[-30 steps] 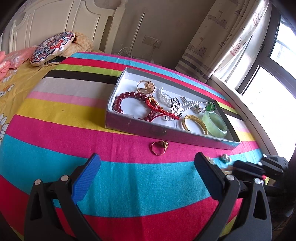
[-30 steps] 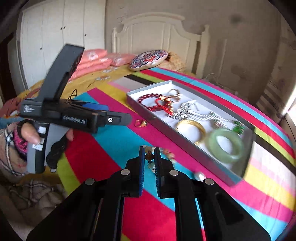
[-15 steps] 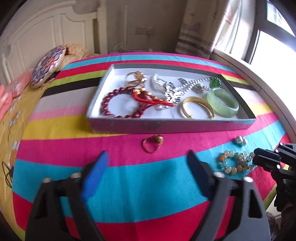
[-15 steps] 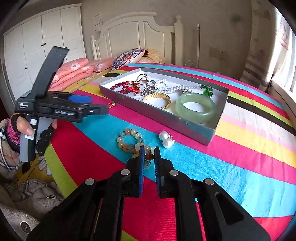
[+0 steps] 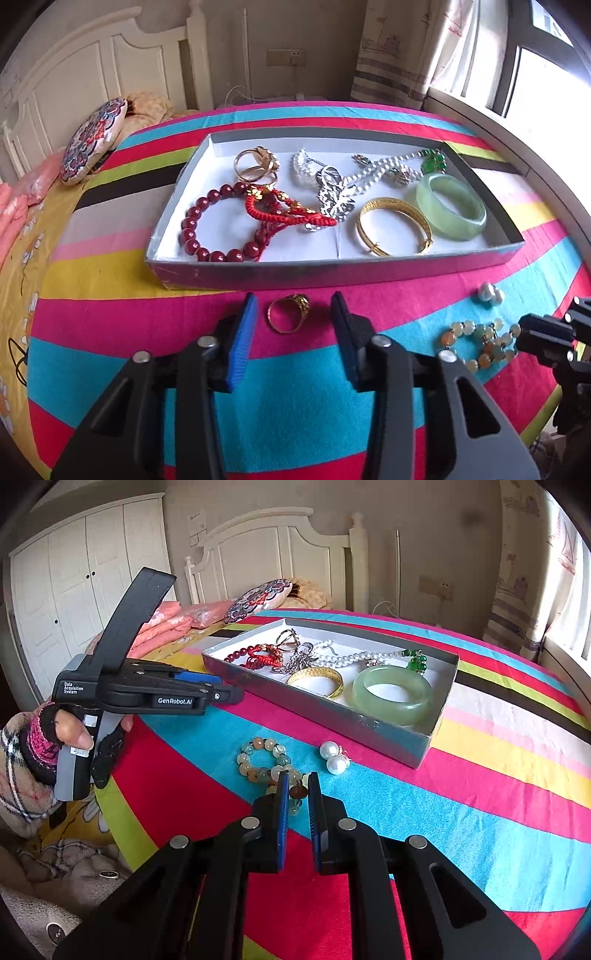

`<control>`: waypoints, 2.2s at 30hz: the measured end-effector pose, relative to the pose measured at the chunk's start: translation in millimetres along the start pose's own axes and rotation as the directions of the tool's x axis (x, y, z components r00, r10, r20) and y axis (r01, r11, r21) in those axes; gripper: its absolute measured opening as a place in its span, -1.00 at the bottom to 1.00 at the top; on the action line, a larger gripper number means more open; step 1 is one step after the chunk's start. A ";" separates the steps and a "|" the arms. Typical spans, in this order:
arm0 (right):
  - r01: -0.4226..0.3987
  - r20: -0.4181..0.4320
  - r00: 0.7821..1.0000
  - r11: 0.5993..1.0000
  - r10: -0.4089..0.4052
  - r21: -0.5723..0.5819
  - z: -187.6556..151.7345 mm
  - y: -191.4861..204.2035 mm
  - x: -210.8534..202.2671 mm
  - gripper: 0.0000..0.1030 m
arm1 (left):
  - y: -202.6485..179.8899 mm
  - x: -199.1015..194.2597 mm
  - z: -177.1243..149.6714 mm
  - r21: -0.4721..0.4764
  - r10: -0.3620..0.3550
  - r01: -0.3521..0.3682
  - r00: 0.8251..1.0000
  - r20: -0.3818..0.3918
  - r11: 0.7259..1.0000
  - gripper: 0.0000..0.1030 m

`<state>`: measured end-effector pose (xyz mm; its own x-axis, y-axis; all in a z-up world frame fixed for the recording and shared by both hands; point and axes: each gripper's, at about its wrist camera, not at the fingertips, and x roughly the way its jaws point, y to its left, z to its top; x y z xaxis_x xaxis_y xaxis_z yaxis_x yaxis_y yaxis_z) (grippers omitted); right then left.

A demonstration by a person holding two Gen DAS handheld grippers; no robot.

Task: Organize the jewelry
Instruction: 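Grasp the gold ring on the cover with the left tool, then lower the beaded bracelet and gold ring into the box and open both tools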

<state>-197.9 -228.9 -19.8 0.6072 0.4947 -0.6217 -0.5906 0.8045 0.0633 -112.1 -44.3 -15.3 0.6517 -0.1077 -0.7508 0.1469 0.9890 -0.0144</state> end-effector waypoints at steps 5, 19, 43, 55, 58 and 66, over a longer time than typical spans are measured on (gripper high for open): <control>0.001 -0.002 1.000 1.000 -0.001 0.000 0.0 0.5 0.5 -0.78 | 0.3 -1.3 -1.9 0.018 -0.004 0.004 1.000 0.008 1.000 -0.55; 0.017 0.090 0.996 1.000 -0.018 0.015 11.8 2.5 -20.0 -0.79 | -12.0 -32.5 -14.4 0.112 0.010 -0.019 0.996 0.087 0.994 -0.55; 0.116 0.275 0.958 0.987 -0.080 -0.115 93.7 28.4 -60.8 -0.79 | -8.5 -109.6 25.0 0.147 -0.001 -0.042 0.958 0.285 0.988 -0.55; 0.135 0.217 0.970 0.987 -0.113 -0.090 141.9 16.4 -1.1 -0.79 | -3.3 -64.9 63.8 0.143 -0.003 -0.031 0.974 0.228 0.989 -0.55; 0.135 0.176 0.977 0.989 -0.121 -0.067 155.9 8.7 25.1 -0.79 | 0.5 -43.9 71.6 0.133 0.015 -0.043 0.979 0.201 0.990 -0.55; 0.170 0.112 0.980 0.984 -0.164 -0.047 178.4 -1.6 81.8 -0.79 | 6.9 3.8 89.3 0.111 0.036 -0.050 0.991 0.125 0.993 -0.55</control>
<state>-52.5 -131.0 68.5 0.7515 0.3900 -0.5321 -0.5030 0.8606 -0.0796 -42.2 -46.9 40.6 0.7445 -0.0836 -0.6624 0.1955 0.9759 0.0966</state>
